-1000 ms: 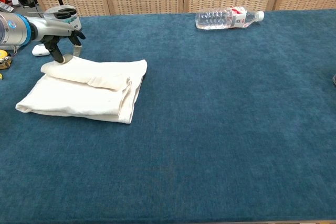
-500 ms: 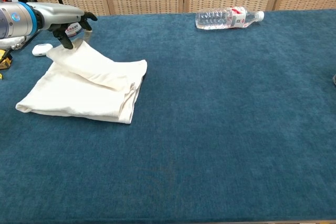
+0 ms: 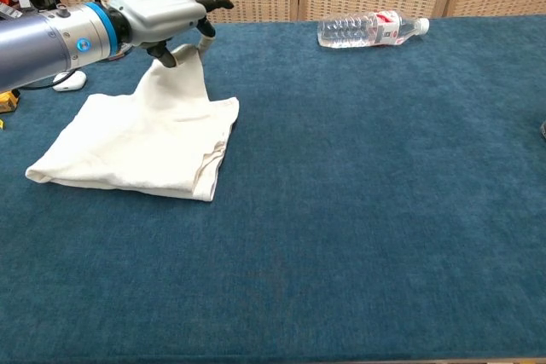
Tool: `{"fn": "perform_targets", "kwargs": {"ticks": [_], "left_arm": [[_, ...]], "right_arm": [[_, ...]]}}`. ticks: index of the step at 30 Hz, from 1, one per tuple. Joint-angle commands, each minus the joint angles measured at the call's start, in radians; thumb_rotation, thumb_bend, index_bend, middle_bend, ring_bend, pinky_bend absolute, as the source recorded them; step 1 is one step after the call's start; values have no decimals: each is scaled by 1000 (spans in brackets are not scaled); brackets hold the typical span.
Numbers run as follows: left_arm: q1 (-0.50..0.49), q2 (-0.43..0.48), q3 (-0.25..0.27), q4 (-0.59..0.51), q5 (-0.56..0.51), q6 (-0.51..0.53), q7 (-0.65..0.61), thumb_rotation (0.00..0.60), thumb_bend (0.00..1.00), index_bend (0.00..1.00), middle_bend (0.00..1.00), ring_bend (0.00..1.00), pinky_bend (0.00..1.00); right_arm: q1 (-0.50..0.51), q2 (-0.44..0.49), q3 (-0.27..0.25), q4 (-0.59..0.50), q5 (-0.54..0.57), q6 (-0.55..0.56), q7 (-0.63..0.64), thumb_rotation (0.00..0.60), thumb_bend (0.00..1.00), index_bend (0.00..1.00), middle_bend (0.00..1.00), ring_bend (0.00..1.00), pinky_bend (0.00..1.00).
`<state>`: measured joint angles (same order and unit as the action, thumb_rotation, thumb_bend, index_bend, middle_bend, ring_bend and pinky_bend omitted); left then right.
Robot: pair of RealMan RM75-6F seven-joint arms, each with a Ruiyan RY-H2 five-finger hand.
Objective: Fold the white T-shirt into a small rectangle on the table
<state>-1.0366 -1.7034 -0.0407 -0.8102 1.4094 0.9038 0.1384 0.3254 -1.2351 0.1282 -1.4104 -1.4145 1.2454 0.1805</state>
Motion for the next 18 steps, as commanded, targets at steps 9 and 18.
{"fn": "perform_targets", "kwargs": {"ticks": [9,18], "left_arm": [[-55,-186,-13,262,51,-27,-34,600,354,815,0,0,0],[-90,-282,-114,376,-61,-159,108,600,326,350,0,0,0]], "right_arm": [[1,-2,2,6,5,-4,6,600,0,0,0,0,0],[-1,2,2,1,4,-2,8,600,0,0,0,0,0]]}}
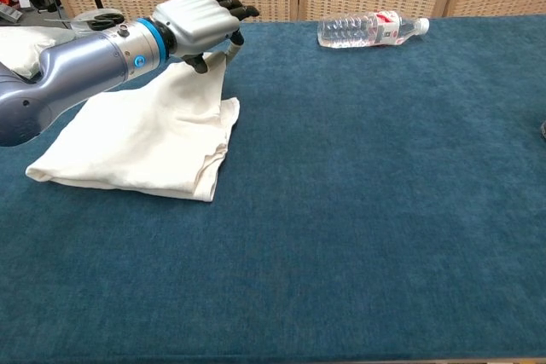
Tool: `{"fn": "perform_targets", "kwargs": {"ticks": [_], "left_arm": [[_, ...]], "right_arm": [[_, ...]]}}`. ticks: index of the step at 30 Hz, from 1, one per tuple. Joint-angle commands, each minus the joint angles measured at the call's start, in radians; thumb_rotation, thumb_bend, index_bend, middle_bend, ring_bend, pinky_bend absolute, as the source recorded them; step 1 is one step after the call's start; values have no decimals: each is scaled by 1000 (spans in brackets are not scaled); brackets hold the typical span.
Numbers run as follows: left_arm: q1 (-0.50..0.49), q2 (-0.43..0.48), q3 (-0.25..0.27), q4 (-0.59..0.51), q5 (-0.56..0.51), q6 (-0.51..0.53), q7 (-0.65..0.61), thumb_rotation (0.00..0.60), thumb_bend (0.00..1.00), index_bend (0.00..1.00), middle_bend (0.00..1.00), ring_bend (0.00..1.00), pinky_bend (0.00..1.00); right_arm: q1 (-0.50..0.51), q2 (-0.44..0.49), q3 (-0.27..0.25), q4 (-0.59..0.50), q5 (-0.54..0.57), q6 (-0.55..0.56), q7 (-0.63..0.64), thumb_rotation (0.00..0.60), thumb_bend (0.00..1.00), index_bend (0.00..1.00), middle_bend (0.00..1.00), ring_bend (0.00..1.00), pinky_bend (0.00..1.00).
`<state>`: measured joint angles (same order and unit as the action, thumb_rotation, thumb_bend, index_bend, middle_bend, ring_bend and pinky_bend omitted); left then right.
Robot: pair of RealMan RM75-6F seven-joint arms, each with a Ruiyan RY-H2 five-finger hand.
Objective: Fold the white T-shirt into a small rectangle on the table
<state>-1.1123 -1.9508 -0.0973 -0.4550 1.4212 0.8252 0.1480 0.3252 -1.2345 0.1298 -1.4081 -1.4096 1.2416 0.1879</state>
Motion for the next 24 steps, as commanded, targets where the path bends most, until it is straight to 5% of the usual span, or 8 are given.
{"fn": "perform_targets", "kwargs": {"ticks": [1,3,9,16,24], "left_arm": [[-14,-39,-73,18,-94,-92,132,600,299,168,0,0,0],[-10,-39,-110,-2,-142,-105,192,600,250,13,0,0,0],[24,48,-188,-185,-215,-38,225,600,8,0,0,0,0],[138,285,-217,-539,-237,91,218,600,0,0,0,0,0],[346,587,-173,-916,-274,198,170,600,0,0,0,0,0]], "right_arm": [[-1,2,1,-2,-2,4,1,600,0,0,0,0,0],[-3,4,1,-4,-3,7,5,600,0,0,0,0,0],[-6,12,1,-14,-12,20,12,600,0,0,0,0,0],[-14,19,1,-32,-31,51,6,600,0,0,0,0,0],[-21,22,5,-39,-41,77,4,600,0,0,0,0,0]]}}
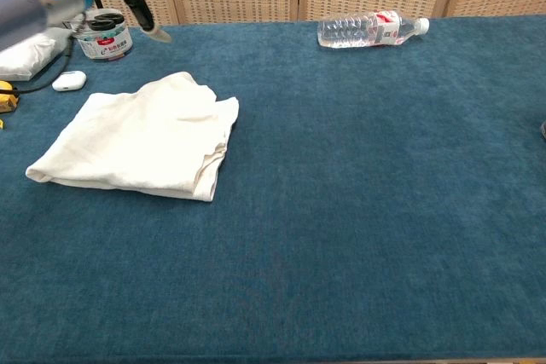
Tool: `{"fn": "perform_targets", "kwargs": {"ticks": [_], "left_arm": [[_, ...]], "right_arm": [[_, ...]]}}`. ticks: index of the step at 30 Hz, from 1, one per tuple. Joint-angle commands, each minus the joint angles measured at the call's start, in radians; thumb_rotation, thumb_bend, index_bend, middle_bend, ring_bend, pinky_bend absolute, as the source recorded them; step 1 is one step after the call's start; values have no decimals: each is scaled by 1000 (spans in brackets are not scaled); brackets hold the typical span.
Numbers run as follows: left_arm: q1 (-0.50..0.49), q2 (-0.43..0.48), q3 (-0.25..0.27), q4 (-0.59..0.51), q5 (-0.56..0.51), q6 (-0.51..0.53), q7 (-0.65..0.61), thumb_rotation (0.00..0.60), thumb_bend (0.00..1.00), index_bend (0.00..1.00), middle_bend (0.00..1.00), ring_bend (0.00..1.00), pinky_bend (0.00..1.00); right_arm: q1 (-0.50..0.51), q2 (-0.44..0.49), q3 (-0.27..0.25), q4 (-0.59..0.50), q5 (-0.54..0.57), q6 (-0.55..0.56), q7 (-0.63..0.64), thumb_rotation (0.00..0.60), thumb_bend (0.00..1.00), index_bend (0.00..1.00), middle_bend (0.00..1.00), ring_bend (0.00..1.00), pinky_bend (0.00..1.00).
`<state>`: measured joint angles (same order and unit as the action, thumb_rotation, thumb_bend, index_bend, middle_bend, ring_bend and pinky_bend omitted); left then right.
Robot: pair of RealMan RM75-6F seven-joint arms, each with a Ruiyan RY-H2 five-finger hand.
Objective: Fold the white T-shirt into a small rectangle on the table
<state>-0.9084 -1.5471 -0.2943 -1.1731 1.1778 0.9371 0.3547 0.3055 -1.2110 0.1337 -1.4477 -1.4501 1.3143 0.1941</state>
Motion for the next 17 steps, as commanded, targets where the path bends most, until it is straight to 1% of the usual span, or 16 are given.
{"fn": "perform_targets", "kwargs": {"ticks": [1,2,4,5,8,13,17], "left_arm": [[170,214,34,-229,-35,102,-46,600,0,0,0,0,0],[222,259,53,-273,-42,134,-67,600,0,0,0,0,0],[271,300,73,-315,-35,172,-92,600,0,0,0,0,0],[314,321,90,-336,-27,211,-120,600,0,0,0,0,0],[395,348,128,-359,5,287,-178,600,0,0,0,0,0],[512,339,171,-343,42,405,-278,600,0,0,0,0,0],[570,322,179,-303,55,463,-351,600,0,0,0,0,0]], "right_arm": [[-2,-2,3,2,0,7,-5,600,0,0,0,0,0],[-3,-7,7,5,3,15,-13,600,0,0,0,0,0],[-6,-15,12,10,7,26,-30,600,0,0,0,0,0],[-9,-26,19,17,14,41,-55,600,0,0,0,0,0],[-16,-55,36,35,34,77,-127,600,0,0,0,0,0],[-23,-78,48,38,54,100,-180,600,0,0,0,0,0],[-27,-78,49,28,62,100,-202,600,0,0,0,0,0]]}}
